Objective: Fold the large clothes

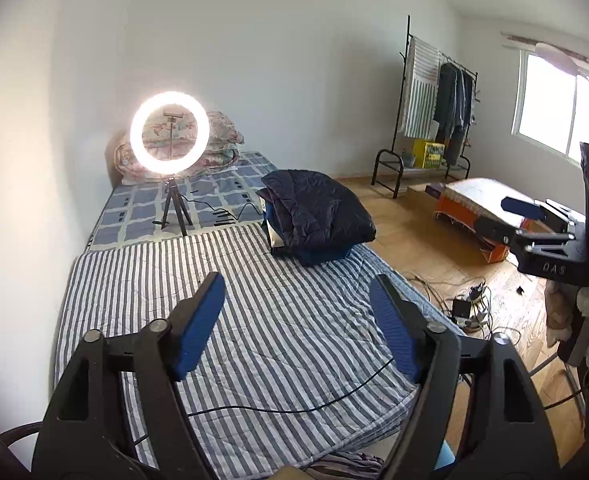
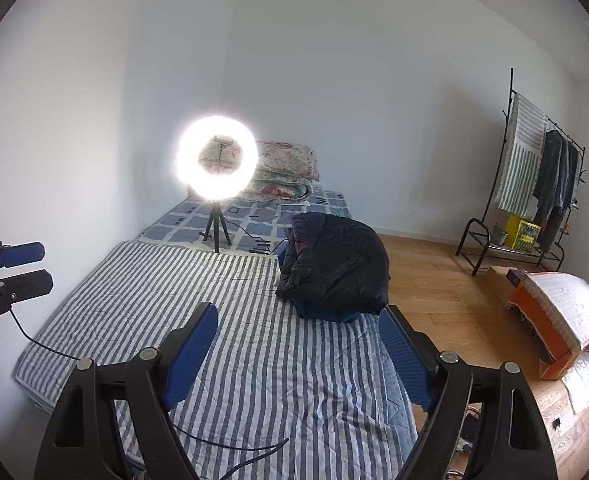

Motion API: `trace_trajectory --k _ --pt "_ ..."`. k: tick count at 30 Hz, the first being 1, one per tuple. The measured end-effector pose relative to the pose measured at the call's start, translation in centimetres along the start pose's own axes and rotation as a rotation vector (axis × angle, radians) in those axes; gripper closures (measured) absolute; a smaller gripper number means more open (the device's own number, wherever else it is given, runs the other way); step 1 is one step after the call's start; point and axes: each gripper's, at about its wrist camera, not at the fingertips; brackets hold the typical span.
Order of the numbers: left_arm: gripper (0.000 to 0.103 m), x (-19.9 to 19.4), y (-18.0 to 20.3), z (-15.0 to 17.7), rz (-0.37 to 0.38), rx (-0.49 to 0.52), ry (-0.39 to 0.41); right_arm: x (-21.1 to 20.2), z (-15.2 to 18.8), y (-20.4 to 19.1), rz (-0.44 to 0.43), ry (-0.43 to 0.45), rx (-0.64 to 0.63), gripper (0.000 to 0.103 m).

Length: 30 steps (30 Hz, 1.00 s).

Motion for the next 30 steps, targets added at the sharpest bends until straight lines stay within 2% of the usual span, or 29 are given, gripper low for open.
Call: trace_trajectory --k 1,5,11,14,18,22,30 --pt "0.016 -0.2 0.0 0.2 -0.002 -0.003 0.008 -0.1 0.3 -0.1 0.001 0.001 0.005 0.014" --pt "0.01 -1.1 0.5 0.7 -0.032 0.009 0.047 -0.9 1.3 -0.5 0.034 0.023 0.012 0.001" --pt "0.001 -1.9 1.7 0.8 -0.054 0.043 0.087 -1.7 2.3 -1.4 0.033 0.031 0.038 0.0" --pt "0.0 -2.0 2.0 0.9 -0.067 0.046 0.109 -1.6 2.7 -1.6 0.059 0.031 0.037 0.0" --pt "0.0 -1.4 2.7 1.2 -0.079 0.063 0.089 -1.8 3.6 -1.7 0.084 0.036 0.044 0.0" --pt "0.0 -0.4 2.8 2.0 -0.075 0.024 0.057 -2.0 4.4 -1.6 0.093 0.037 0.065 0.0" --pt "0.0 1.1 2.5 3.6 -0.114 -0.049 0.011 -2.4 5.1 -0.9 0.1 0.043 0.094 0.0"
Point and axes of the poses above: each gripper's, at about its wrist camera, not at the fingertips, and x roughly the way its jaws point, y to its right, z to its underside, and after that the axes turned 1 degree about z, right-handed
